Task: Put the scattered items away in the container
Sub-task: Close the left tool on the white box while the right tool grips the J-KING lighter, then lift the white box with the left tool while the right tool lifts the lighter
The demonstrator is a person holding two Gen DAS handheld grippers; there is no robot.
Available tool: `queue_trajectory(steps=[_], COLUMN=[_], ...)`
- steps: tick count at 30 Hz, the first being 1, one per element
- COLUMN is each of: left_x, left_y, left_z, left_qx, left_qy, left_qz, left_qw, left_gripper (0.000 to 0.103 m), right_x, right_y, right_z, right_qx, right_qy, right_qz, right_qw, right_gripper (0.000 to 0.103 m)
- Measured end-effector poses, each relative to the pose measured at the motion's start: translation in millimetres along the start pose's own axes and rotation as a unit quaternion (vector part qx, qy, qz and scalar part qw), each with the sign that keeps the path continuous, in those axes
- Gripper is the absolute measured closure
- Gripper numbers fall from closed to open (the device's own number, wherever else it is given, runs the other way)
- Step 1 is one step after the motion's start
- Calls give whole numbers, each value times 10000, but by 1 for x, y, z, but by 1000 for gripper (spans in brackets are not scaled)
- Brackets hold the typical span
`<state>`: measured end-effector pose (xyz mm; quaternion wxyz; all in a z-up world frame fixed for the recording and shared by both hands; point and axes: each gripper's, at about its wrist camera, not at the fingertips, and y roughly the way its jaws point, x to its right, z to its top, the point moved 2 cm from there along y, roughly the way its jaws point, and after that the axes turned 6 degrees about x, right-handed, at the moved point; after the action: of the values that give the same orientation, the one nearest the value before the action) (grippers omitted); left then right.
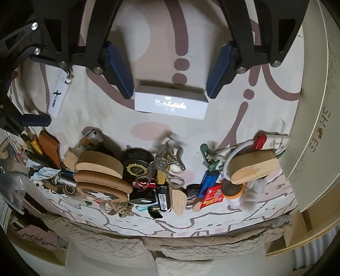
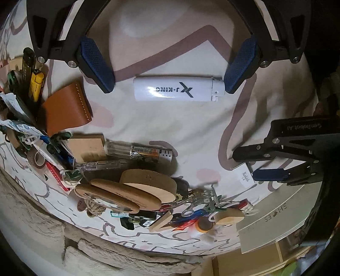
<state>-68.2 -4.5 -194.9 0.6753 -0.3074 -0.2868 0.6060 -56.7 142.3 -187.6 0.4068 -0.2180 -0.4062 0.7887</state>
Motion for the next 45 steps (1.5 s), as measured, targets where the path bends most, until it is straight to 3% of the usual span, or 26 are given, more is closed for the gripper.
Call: queue_trajectory(steps=[4,6,12,32,37,43,45], left_x=[-1,-1,-1,11,13,13,12], left_y=[-1,-1,0,8,11,13,13], left_z=[0,0,1,7,8,8,9], left_qx=[7,7,7,66,71,80,104], left_qy=[-54,-45,-67,-8,-9,4,23], left_qz=[-25,-23,-59,-132,-147,-101,-57], left_qw=[10000,10000,10000,9999,9999,9999,9999], left_gripper=[38,38,38,38,23,24,36], right_x=[-6,-7,-6,6,7,10,11], right_y=[-1,-2,-4,-12,-14,-14,-14], right_z=[1,2,6,9,9,9,9], right_qx=[48,100,242,421,444,434,441], right_qy=[-64,-67,34,479,533,585,605], right_qz=[31,1,-257,-247,-237,-281,-288], right_qw=[10000,9999,9994,9977,9973,9969,9968], right_gripper=[12,22,22,22,22,22,22])
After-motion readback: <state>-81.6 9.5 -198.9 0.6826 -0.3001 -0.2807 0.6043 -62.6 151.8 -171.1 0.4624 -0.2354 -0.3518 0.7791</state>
